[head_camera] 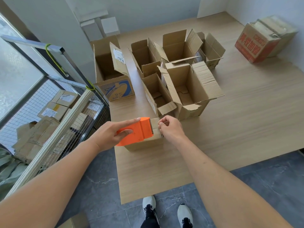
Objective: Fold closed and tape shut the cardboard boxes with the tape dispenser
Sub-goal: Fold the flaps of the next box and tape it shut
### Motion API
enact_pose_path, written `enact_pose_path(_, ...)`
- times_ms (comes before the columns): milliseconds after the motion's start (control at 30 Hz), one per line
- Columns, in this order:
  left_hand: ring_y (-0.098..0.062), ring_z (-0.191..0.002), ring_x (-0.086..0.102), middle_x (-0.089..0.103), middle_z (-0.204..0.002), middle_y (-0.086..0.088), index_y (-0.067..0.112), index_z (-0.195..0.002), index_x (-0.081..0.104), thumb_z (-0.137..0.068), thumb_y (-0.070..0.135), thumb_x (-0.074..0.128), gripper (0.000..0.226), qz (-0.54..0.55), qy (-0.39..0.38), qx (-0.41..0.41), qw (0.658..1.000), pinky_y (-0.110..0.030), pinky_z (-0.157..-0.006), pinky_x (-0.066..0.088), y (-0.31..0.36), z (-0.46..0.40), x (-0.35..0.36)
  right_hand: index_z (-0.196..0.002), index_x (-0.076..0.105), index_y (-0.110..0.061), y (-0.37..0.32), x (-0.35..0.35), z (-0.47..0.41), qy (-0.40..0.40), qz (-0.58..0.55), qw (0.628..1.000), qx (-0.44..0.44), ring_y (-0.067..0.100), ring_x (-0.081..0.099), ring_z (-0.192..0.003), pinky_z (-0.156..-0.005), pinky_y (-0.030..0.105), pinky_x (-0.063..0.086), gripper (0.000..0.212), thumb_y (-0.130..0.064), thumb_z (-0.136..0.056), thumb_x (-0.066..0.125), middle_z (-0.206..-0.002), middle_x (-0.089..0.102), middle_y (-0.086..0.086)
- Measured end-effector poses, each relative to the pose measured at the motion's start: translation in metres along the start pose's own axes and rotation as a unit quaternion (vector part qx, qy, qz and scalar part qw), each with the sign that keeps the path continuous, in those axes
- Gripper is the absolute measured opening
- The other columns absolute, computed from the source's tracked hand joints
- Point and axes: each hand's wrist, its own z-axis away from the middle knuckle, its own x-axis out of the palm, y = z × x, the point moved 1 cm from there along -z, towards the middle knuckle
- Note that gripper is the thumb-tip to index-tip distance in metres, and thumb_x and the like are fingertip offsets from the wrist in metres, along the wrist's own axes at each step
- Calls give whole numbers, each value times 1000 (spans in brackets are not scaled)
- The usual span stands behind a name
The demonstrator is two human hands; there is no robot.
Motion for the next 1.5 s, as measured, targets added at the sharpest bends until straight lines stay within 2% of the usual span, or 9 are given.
enact_pose_path(200,-10,-67,57,57,-93,23,57,-148,39,-102,44,54,50,-48,5,-2,999,-21,-62,45,8,-20,-8,-83,68,-24,-4,-2,-1,24,82,996,-29,11,62,-83,-58,21,44,15,-21,-95,60,-84,66,-9)
enact_pose_path(300,-6,-59,53,50,-81,28,54,-148,42,-102,40,58,50,-72,4,-3,997,-18,-59,38,12,-24,-7,-84,68,-22,-3,4,-1,33,98,994,-26,13,60,-83,-59,22,41,15,-18,-96,59,-87,67,-6)
enact_pose_path(567,-9,-83,62,64,-108,15,62,-142,43,-99,49,60,48,-37,-9,-17,999,-32,-69,56,16,-31,-7,-73,72,-20,1,5,-7,67,1,996,64,20,71,-85,-75,35,62,24,-6,-87,59,-85,73,0)
enact_pose_path(700,-4,-71,62,64,-92,20,62,-139,47,-98,52,59,45,-56,18,-23,998,-24,-59,50,9,-27,-6,-70,72,-21,9,1,-10,95,-4,990,101,19,69,-82,-66,25,56,30,0,-82,54,-80,70,-5)
enact_pose_path(833,2,-67,61,63,-93,21,59,-139,51,-97,54,59,43,-50,46,-41,997,-15,-54,43,-1,-18,-4,-72,75,-21,28,-4,-16,68,-47,989,120,22,72,-88,-82,40,62,27,-2,-88,61,-86,74,0)
enact_pose_path(967,-7,-67,62,65,-102,16,55,-141,52,-97,54,58,44,-39,45,-36,998,-19,-58,49,1,-20,-2,-77,74,-22,31,-3,-20,81,-116,984,111,18,75,-79,-62,35,64,21,-9,-92,70,-86,74,3)
enact_pose_path(1067,-14,-78,67,66,-113,11,51,-142,52,-96,53,58,46,-30,42,-40,998,-32,-68,59,0,-18,-1,-80,76,-24,34,-3,-23,73,-117,985,105,16,74,-82,-63,33,64,19,-12,-94,71,-85,74,-1)
enact_pose_path(1367,-2,-61,59,61,-93,26,53,-140,53,-96,50,63,45,-64,85,-26,994,-13,-56,43,-4,-15,7,-92,81,-19,44,16,-29,63,-91,989,96,23,74,-88,-86,42,61,11,-10,-89,76,-90,78,0)
enact_pose_path(1500,-7,-60,57,62,-88,19,52,-140,54,-97,49,64,44,-66,92,-29,993,-20,-57,46,-3,-16,9,-110,78,-28,39,25,-28,96,-81,986,112,8,73,-88,-68,24,58,25,-17,-87,79,-84,74,-13)
